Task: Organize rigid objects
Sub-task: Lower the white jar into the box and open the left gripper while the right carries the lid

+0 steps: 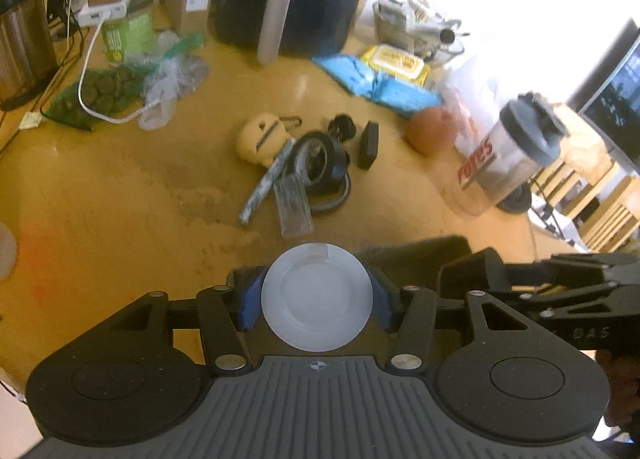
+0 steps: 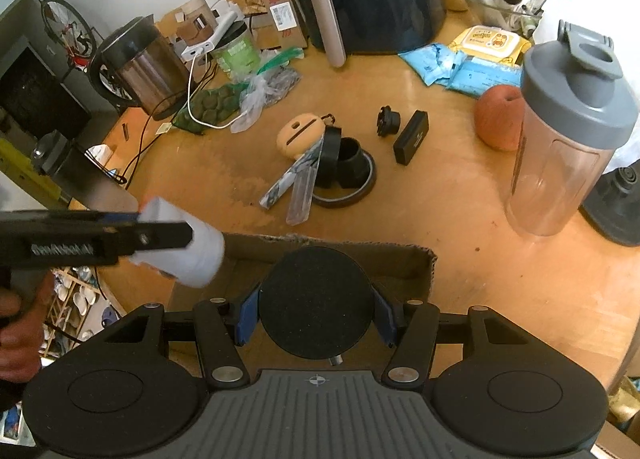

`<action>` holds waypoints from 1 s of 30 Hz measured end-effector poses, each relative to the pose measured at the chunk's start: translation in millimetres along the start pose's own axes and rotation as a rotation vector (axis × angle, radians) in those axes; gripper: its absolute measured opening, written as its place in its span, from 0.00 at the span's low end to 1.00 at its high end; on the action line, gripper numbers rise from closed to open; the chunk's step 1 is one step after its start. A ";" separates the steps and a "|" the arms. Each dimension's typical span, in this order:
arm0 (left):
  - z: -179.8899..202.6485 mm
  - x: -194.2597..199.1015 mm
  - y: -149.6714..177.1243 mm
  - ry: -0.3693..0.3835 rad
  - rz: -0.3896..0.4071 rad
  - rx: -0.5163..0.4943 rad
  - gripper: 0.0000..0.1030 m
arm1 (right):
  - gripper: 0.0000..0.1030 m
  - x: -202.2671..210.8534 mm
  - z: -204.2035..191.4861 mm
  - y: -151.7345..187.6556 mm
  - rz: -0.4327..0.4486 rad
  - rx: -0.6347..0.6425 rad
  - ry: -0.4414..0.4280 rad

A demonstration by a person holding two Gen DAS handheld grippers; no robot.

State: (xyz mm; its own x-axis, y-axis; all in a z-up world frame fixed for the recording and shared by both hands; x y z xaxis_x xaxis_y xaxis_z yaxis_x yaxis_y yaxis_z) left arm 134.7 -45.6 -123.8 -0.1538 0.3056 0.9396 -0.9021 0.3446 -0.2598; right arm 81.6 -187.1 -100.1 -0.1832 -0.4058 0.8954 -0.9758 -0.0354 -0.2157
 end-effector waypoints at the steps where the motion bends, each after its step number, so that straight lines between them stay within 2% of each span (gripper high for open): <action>1: 0.2 -4.0 1.9 0.000 -0.008 0.000 0.51 | 0.58 -0.4 -0.6 0.6 -0.002 0.001 -0.001; 14: -3.8 -47.5 13.6 -0.057 -0.065 -0.030 0.51 | 0.58 -3.2 -0.3 16.0 -0.027 -0.008 0.017; 18: -7.0 -52.9 11.9 -0.122 -0.068 -0.061 0.51 | 0.58 -3.3 1.9 18.2 -0.031 -0.015 0.025; 21: -10.6 -43.7 9.0 -0.169 -0.034 -0.078 0.51 | 0.58 -3.7 2.7 19.1 -0.035 -0.018 0.032; 30: -19.4 -11.6 23.2 -0.073 -0.039 0.001 0.52 | 0.58 -9.4 3.0 15.3 -0.043 -0.008 0.054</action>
State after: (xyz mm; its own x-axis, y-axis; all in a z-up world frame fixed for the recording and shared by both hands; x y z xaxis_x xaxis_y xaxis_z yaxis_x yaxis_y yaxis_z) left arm 123.5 -23.9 -145.0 -0.1478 0.2265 0.9627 -0.9085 0.3537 -0.2227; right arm 68.7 -186.6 -113.0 -0.1467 -0.3540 0.9237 -0.9839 -0.0444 -0.1733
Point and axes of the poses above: each gripper's, at about its wrist camera, not at the fingertips, and x roughly against the way its jaws point, z to its right, y to its underside, the point moved 9 cm from there along -x, roughly the way its jaws point, and after that the axes turned 14 degrees about -z, right-handed, at the moved point
